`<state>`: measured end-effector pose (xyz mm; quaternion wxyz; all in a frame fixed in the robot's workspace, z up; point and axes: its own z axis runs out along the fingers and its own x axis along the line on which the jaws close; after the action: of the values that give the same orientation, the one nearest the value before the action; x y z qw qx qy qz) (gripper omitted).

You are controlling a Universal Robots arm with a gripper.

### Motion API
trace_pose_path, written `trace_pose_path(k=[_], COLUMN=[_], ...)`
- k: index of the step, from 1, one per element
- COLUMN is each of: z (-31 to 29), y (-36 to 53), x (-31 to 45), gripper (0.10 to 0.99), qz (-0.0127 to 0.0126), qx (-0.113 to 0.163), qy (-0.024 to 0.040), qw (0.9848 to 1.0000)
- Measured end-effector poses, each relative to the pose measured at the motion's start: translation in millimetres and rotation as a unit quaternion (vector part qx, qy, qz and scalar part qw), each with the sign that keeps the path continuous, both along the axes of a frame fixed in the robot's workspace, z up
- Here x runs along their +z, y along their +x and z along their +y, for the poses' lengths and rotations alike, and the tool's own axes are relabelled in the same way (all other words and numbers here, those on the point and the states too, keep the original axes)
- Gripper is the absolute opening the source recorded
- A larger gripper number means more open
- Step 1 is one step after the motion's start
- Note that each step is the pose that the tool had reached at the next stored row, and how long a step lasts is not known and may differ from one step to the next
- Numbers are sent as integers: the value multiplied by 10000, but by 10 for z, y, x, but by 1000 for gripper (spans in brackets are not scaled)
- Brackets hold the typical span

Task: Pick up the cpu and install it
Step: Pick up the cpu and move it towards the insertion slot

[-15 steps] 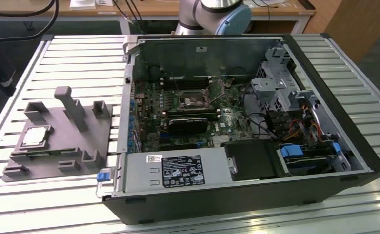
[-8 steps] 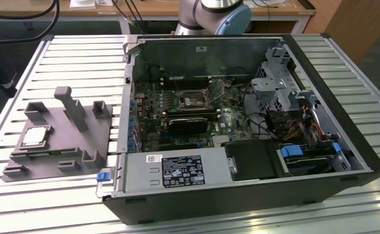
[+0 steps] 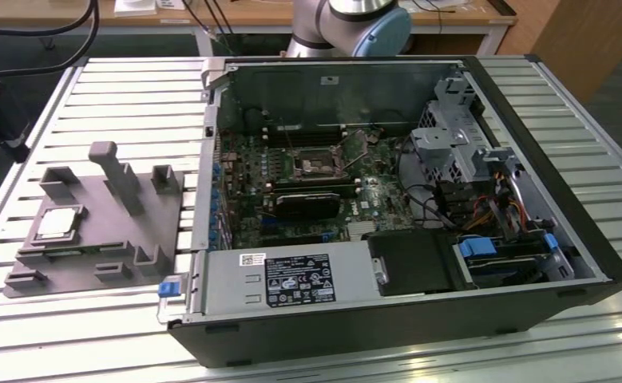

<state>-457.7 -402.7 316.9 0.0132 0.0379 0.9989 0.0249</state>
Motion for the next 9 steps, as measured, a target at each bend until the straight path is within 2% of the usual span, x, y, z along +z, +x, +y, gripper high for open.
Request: trace_pose_path(k=[9], z=[0], y=[0], x=[-50], gripper=[722], qz=[0], qx=[0], qy=[0], qw=[10000])
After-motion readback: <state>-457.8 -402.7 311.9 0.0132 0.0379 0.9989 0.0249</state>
